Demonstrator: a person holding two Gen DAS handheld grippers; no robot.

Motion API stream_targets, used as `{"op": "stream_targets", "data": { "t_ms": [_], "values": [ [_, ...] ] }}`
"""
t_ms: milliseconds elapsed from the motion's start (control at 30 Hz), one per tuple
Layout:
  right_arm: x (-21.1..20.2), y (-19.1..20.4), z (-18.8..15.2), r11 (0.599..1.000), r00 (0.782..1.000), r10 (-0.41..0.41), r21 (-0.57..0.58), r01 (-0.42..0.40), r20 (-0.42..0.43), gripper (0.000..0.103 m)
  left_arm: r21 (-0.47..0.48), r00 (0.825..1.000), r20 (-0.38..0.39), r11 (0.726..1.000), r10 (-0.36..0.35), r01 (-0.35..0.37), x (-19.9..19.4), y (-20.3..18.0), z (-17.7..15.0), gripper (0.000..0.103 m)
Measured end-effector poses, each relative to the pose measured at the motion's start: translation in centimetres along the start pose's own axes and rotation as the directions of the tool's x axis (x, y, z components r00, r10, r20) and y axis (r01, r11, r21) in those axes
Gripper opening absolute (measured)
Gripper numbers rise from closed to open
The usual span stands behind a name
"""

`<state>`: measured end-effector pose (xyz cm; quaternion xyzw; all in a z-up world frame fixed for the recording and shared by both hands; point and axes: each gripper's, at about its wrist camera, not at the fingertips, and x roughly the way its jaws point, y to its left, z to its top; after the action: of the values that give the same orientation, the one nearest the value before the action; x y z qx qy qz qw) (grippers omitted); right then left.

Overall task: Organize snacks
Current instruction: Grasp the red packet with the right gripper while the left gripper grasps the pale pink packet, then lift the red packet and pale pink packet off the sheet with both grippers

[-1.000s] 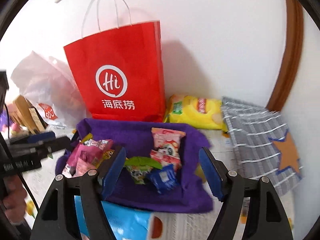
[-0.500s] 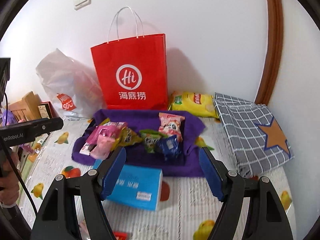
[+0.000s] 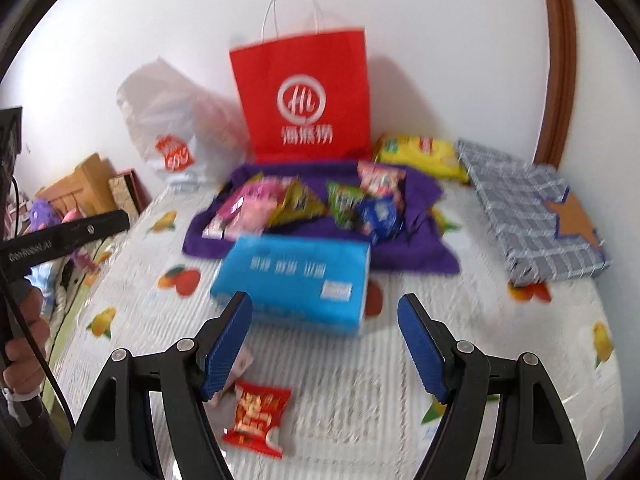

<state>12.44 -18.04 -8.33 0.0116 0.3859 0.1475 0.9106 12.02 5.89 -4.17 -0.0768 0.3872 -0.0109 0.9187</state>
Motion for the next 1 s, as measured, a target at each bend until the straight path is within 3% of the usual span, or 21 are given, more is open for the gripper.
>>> {"op": "stream_targets", "data": {
  "t_ms": [333, 600, 667, 833, 1000],
  "values": [
    [3.7, 2.0, -5.5, 0.995, 0.984, 0.098, 0.030, -0.094, -0.146, 0.058, -0.033, 0.999, -0.045, 0.999, 0.017, -0.018, 1.4, 2.0, -3.0, 0.067],
    [5.9, 4.0, -7.7, 0.993, 0.969, 0.116, 0.002, -0.119, -0.218, 0.054, -0.042, 0.996, -0.088, 0.999, 0.011, -0.015, 2.7, 2.3, -4.4, 0.067],
    [6.4, 4.1, -8.2, 0.995, 0.970, 0.095, -0.011, -0.100, -0.222, 0.042, -0.041, 0.995, -0.099, 0.999, -0.003, -0.001, 3.1, 2.0, -4.8, 0.067],
    [5.7, 3.6, -8.6, 0.995, 0.977, 0.085, -0.032, -0.093, -0.193, 0.040, -0.011, 0.990, -0.140, 1.000, -0.018, 0.016, 4.7, 0.6, -5.9, 0.067],
    [4.3, 0.3, -8.2, 0.998, 0.987, 0.056, 0.010, -0.055, -0.148, 0.040, 0.049, 0.979, -0.192, 0.996, -0.068, 0.079, 6.3, -2.0, -7.6, 0.067]
  ]
}}
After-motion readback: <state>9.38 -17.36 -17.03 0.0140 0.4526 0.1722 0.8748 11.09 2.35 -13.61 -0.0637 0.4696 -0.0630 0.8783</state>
